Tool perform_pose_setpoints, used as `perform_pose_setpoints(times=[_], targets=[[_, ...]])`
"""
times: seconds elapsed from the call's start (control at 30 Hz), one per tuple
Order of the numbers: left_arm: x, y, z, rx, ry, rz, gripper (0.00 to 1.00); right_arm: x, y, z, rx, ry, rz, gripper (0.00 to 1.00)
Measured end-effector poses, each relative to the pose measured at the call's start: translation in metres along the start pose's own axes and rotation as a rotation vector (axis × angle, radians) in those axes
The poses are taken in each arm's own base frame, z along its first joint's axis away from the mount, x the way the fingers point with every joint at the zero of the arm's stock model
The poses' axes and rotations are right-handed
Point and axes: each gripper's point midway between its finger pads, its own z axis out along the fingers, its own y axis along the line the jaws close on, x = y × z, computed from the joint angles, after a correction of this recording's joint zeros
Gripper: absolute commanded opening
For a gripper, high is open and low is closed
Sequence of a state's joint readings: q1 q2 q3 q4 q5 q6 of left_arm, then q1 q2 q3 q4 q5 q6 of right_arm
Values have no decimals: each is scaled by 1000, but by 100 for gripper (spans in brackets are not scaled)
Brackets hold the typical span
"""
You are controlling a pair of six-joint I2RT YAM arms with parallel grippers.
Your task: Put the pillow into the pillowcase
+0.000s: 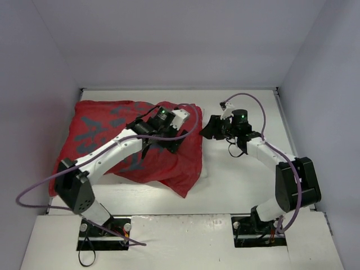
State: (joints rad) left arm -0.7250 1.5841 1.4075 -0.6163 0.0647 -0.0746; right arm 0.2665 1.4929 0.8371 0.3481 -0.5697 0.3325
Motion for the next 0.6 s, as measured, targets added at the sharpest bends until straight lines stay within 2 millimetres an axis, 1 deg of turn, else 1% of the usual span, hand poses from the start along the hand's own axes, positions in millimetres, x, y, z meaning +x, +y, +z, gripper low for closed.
perform_pose_setpoints(times=[0.07, 0.1, 0.13, 0.17, 0.2, 0.27, 0.3, 0.33, 0.37, 0.47, 0.5, 0.57, 0.6], targets=[[6, 15, -15, -65, -13, -43, 79, 5, 3, 1, -11, 13, 2, 55], [7, 23, -22, -106, -25, -67, 79, 8, 6, 1, -17, 19, 0, 61], [7, 30, -29, -143, -36, -93, 79, 10, 9, 1, -25, 25, -4, 65], [6, 39, -38, -189, -56, -127, 80, 12, 13, 1, -33, 31, -14, 72], [4, 46, -45, -227, -76, -156, 80, 12, 18, 0, -44, 30, -32, 77], [1, 60, -61, -289, -120, -224, 81, 10, 33, -5, -64, 19, -98, 86], [0, 68, -69, -318, -144, -265, 82, 9, 43, -7, -68, 12, -145, 95], [-1, 76, -77, -342, -166, -307, 82, 8, 56, -9, -81, 7, -202, 100], [-1, 86, -86, -369, -190, -365, 82, 5, 71, -10, -90, -2, -270, 100], [5, 124, -109, -465, -244, -538, 83, -5, 131, -10, -157, -55, -495, 100], [10, 138, -116, -501, -255, -597, 83, -9, 154, -10, -186, -78, -571, 100], [24, 159, -125, -556, -266, -702, 83, -10, 192, -8, -224, -113, -710, 100], [32, 165, -127, -576, -262, -739, 83, -9, 206, -4, -232, -121, -766, 100]])
